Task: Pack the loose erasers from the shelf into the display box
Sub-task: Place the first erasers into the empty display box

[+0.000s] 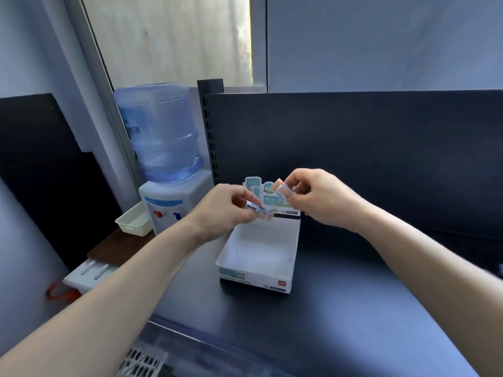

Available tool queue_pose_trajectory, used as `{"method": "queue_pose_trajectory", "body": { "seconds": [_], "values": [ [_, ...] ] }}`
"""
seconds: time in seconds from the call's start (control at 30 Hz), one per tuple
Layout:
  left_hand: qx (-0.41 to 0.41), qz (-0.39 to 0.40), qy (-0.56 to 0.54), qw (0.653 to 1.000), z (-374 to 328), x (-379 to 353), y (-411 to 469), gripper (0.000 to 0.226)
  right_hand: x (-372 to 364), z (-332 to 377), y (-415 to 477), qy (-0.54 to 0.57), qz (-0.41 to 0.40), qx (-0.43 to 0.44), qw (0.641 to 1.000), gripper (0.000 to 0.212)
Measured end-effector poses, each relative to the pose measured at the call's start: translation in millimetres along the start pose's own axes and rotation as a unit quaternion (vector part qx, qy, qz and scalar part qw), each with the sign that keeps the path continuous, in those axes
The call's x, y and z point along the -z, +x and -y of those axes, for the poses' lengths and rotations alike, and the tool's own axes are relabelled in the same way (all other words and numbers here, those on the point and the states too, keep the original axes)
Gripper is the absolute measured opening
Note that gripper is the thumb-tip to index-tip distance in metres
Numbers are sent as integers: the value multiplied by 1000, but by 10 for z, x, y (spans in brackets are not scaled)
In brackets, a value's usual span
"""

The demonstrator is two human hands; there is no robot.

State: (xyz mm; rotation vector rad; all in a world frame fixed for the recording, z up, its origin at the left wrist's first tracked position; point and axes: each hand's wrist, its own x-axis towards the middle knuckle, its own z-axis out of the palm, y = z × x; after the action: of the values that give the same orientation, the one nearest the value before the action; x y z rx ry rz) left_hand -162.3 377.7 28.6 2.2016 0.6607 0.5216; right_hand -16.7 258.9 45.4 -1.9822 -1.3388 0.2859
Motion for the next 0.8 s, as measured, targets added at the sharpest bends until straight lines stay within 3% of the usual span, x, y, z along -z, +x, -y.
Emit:
{"method": "queue_pose_trajectory", "body": {
  "seconds": [0.2,0.57,0.8],
  "values": [
    [-38,58,-2,998,256,223,289,14,-202,178,121,-85,-21,-57,995,24],
    [-117,189,46,974,454,148,615,10,-359,203,26,-129,-27,-145,981,15],
    [-127,180,117,968,440,-10,689,17,-296,150,43,-151,-12,-160,975,15]
  ]
}}
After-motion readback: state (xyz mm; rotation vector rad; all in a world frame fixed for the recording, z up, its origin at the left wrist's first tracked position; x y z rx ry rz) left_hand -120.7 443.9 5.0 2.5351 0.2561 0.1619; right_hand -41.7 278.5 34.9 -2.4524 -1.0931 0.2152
